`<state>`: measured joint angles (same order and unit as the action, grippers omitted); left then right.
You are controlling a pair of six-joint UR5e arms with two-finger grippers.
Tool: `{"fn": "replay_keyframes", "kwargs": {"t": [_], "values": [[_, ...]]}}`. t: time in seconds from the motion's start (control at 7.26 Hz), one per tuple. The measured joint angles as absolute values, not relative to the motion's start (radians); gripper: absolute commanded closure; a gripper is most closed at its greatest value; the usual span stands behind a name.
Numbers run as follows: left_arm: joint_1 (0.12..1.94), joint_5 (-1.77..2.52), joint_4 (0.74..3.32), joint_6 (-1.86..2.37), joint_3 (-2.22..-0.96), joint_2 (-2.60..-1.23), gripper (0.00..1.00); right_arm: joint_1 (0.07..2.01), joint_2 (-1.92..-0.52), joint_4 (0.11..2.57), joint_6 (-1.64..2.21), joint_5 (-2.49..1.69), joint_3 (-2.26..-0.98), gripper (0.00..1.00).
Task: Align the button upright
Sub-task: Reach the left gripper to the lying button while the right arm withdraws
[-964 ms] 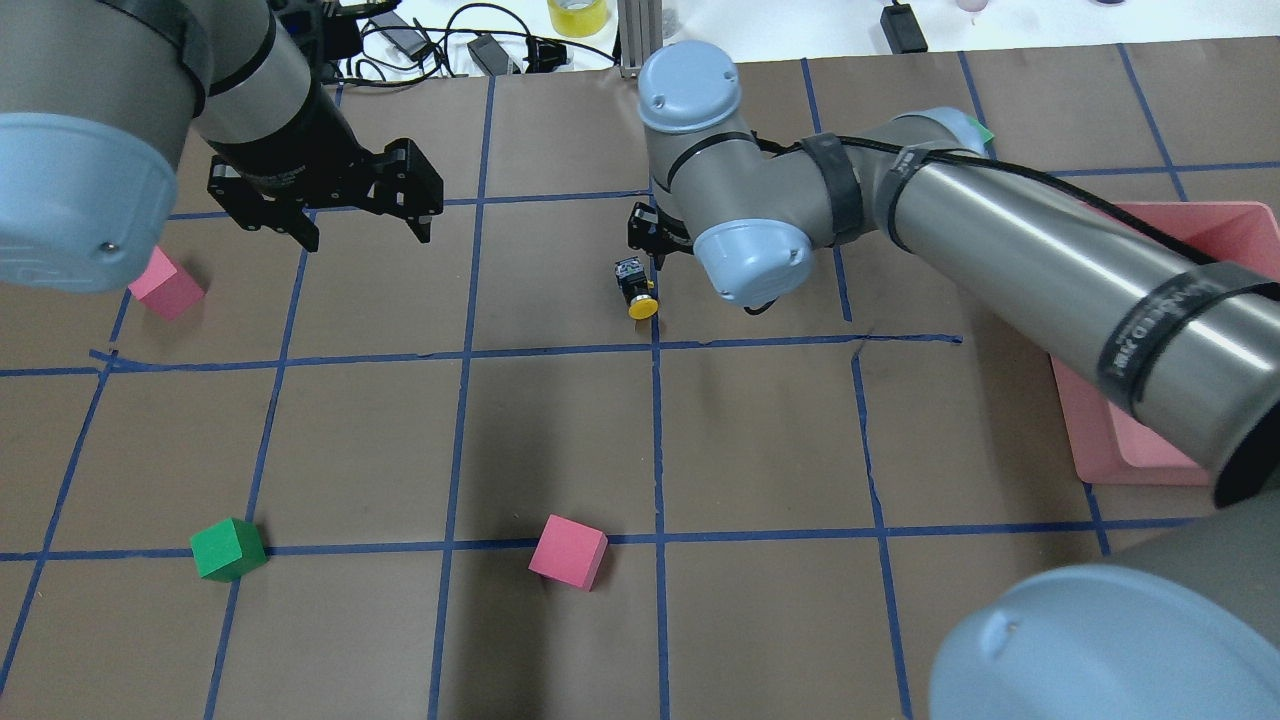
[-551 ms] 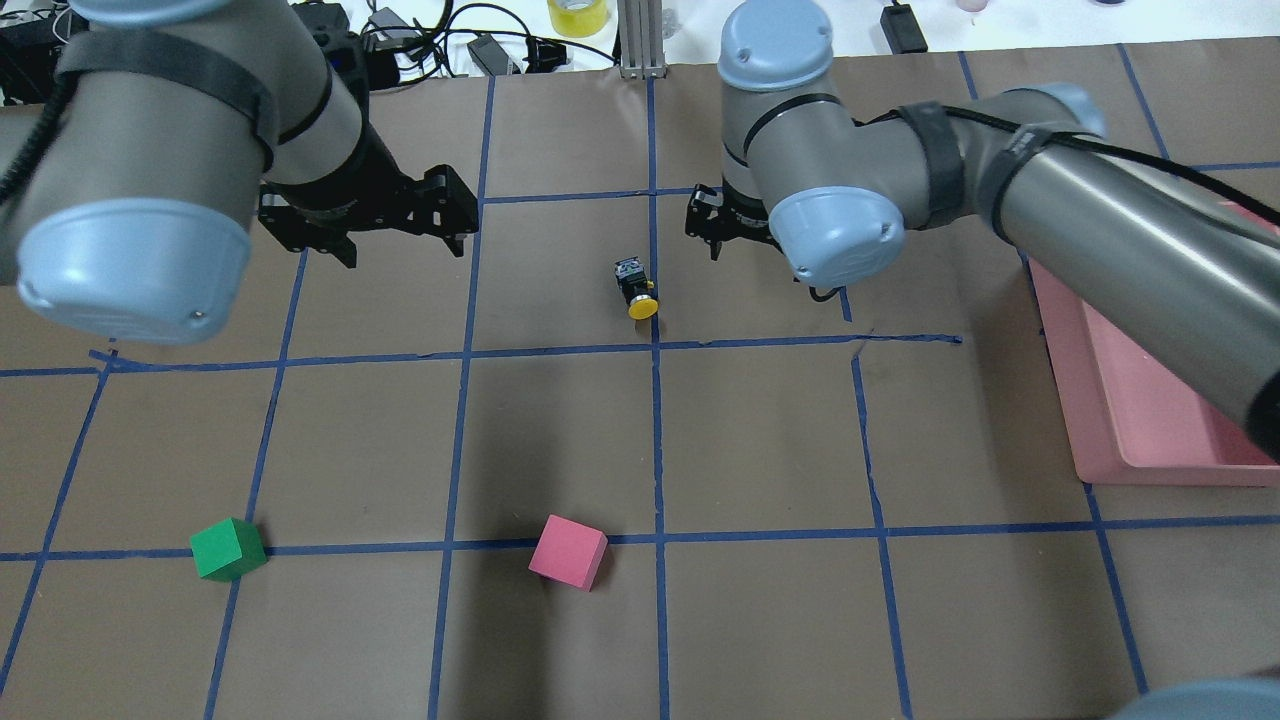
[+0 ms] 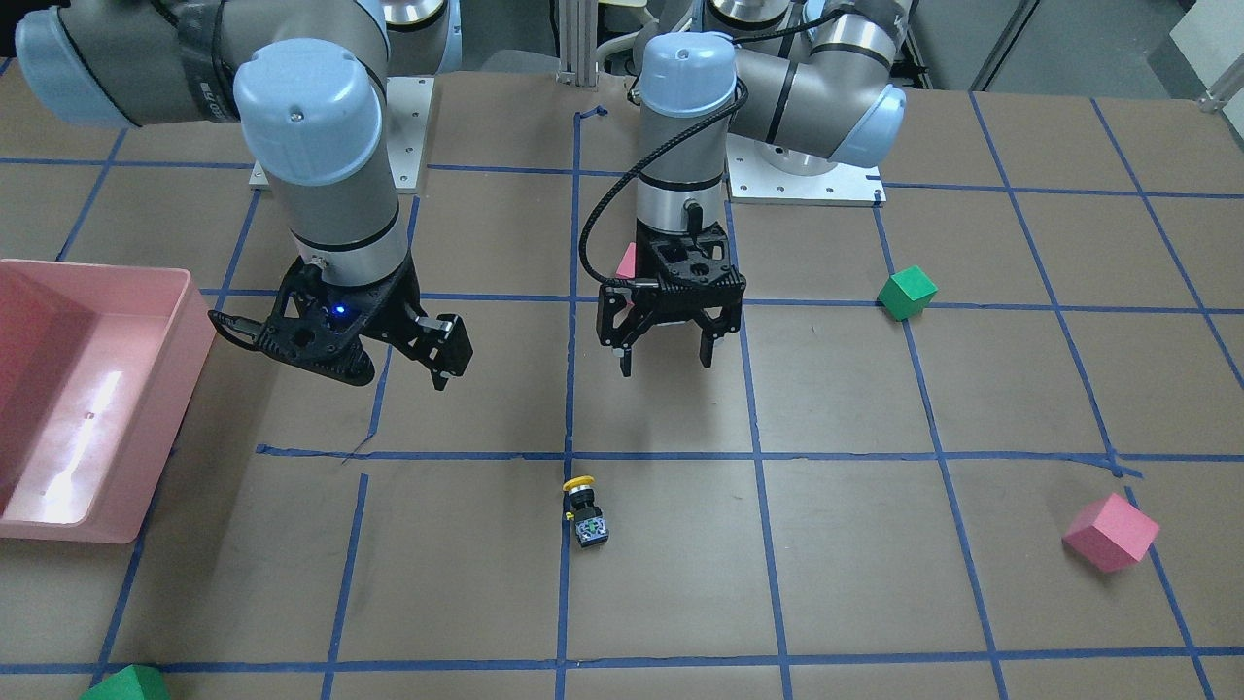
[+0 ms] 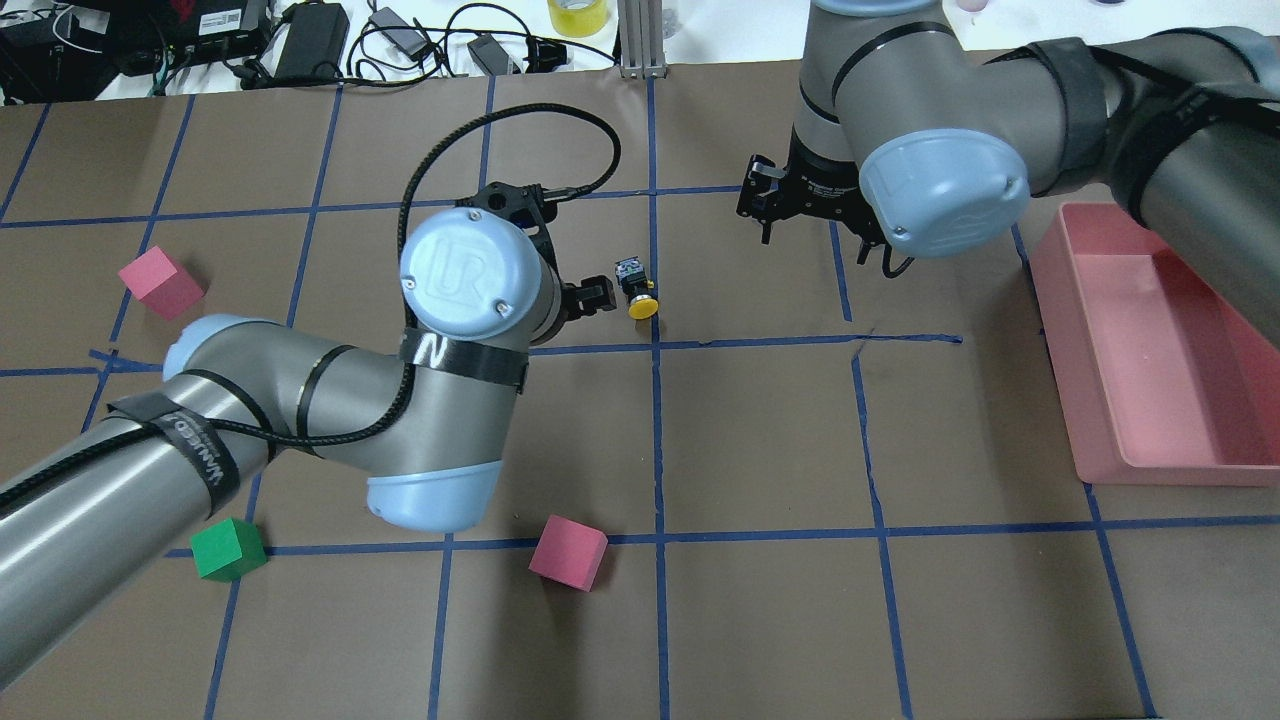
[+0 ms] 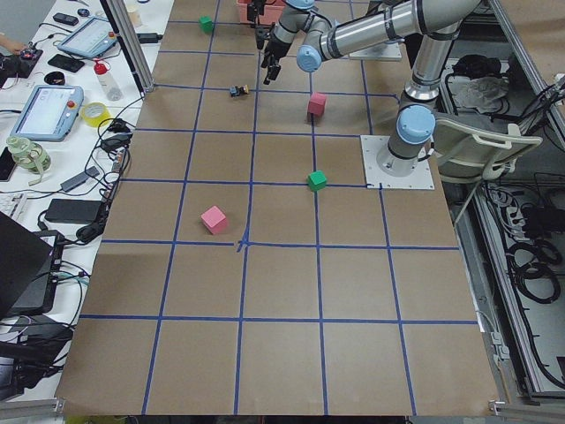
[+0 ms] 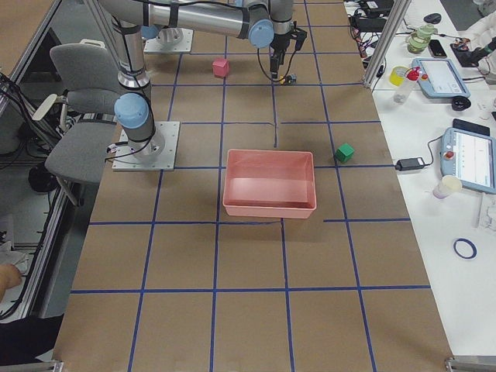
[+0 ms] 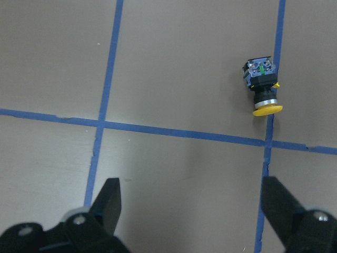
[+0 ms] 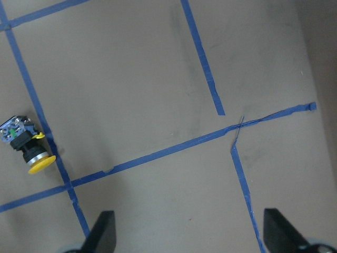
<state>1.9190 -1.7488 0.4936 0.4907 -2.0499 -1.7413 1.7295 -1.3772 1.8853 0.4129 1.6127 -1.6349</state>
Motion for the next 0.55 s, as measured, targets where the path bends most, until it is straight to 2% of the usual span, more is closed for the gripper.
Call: {"fn": "replay_keyframes", "kwargs": {"t": [0.55], "values": [[2.023,-1.894,0.101,0.543,-2.008,-2.015,0.06,1.696,-1.416,1.880,0.156,1.569,-1.637,0.00]]}}
